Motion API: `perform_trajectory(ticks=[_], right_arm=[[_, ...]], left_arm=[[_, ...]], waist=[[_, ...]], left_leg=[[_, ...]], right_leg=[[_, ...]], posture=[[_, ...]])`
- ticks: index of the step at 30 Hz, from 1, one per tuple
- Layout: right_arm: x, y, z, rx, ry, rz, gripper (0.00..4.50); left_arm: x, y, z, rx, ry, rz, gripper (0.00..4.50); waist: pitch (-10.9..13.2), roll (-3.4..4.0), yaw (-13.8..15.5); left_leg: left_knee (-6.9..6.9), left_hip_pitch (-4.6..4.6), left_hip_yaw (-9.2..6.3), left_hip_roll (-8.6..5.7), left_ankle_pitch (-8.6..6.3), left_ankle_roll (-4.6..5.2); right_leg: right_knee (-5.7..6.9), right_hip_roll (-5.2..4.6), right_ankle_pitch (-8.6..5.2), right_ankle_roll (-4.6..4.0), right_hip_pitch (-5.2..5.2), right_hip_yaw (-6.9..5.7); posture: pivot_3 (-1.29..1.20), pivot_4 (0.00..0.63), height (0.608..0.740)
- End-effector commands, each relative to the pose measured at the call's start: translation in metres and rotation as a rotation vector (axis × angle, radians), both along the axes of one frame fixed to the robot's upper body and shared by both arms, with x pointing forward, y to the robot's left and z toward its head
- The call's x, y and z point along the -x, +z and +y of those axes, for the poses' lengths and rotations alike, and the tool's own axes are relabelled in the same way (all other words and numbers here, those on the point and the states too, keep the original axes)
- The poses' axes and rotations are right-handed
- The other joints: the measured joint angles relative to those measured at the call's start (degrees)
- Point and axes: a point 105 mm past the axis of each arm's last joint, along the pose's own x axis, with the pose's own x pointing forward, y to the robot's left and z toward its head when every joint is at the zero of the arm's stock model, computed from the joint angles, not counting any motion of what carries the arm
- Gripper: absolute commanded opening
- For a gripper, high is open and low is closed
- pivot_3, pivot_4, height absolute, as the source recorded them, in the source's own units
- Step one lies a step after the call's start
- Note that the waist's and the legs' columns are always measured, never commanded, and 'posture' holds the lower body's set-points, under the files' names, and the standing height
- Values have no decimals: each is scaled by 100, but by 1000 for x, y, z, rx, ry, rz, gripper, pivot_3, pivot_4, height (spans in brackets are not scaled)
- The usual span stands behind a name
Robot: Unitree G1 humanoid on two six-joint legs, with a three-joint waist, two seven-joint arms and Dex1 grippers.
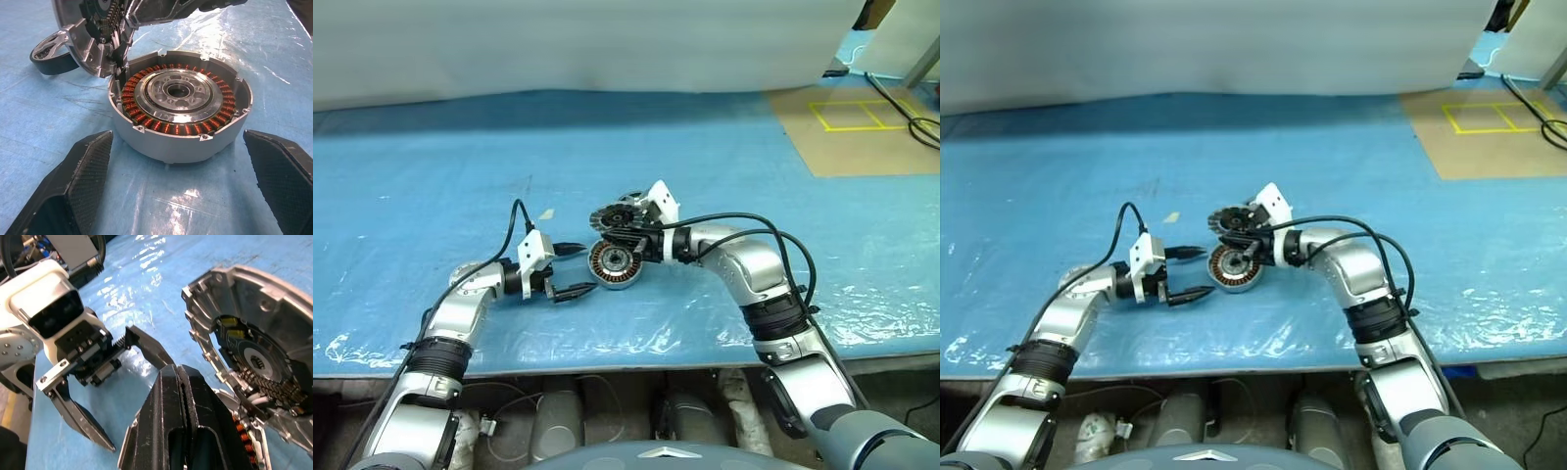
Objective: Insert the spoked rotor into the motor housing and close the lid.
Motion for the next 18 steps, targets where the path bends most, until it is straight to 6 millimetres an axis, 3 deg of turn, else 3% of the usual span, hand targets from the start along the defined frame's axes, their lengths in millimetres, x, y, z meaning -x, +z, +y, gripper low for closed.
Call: perform_trajectory(ticks=[1,8,10,14,18], right_arm=[[6,3,3,20,40,-41,26],[16,11,-10,16,76,-71,26],[25,15,-28,69,90,-138,26],[23,21,-78,194,8,-240,26],[-7,31,-132,332,-140,-287,26]], left_arm=[[-1,7,1,5,-5,-32,4500],[-2,10,3,11,-1,-35,4500],[2,14,6,33,-2,-25,4500],[16,21,21,35,1,-26,4500],[19,35,37,71,57,-38,4500]], waist=[[0,0,0],[0,0,5],[0,-1,31],[2,-3,29],[5,1,-20]], left_leg=[[1,0,0,0,0,0],[2,-1,0,0,0,0],[2,-4,-2,-1,0,0],[4,-3,-3,-3,-1,0],[5,14,-4,-1,-1,0]], right_leg=[[0,0,0,0,0,0],[-1,1,0,1,1,0],[-3,0,1,1,1,0],[-7,-2,2,5,5,-2],[-3,2,2,5,12,4]], posture=[[0,150,740],[0,150,740],[0,150,740],[0,150,740],[0,150,740]])
